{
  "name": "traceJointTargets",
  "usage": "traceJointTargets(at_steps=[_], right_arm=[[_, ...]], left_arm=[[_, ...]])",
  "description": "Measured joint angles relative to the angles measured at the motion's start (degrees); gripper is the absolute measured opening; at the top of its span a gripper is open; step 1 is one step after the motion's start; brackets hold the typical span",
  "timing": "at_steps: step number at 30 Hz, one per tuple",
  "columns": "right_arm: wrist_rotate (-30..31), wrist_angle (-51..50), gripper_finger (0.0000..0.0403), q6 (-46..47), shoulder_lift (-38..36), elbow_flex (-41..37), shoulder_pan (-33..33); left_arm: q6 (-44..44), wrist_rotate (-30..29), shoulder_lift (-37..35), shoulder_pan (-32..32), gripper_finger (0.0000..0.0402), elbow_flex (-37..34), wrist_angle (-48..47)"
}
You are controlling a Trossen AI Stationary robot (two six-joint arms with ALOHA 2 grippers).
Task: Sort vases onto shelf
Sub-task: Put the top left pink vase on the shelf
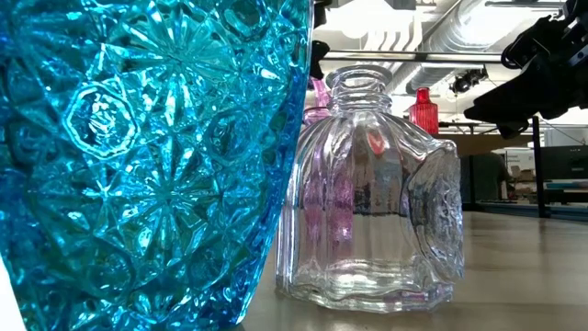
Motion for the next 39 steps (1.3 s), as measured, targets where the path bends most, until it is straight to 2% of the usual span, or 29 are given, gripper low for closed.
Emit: traceJointTargets(at_steps=[14, 19, 39], right_arm=[[0.0, 0.0, 0.0108, 0.0, 0.0, 0.0, 0.0], [0.0, 0.0, 0.0108, 0.0, 0.0, 0.0, 0.0], [0.0, 0.0, 0.0108, 0.0, 0.0, 0.0, 0.0]], left_arm=[[-0.5, 1.4, 0.0, 0.0, 0.0083, 0.0, 0.9], [-1.1, 3.7, 0.4, 0.0, 0.0083, 0.0, 2.3], [-3.4, 5.0, 0.4, -0.3, 0.0083, 0.0, 2.8]])
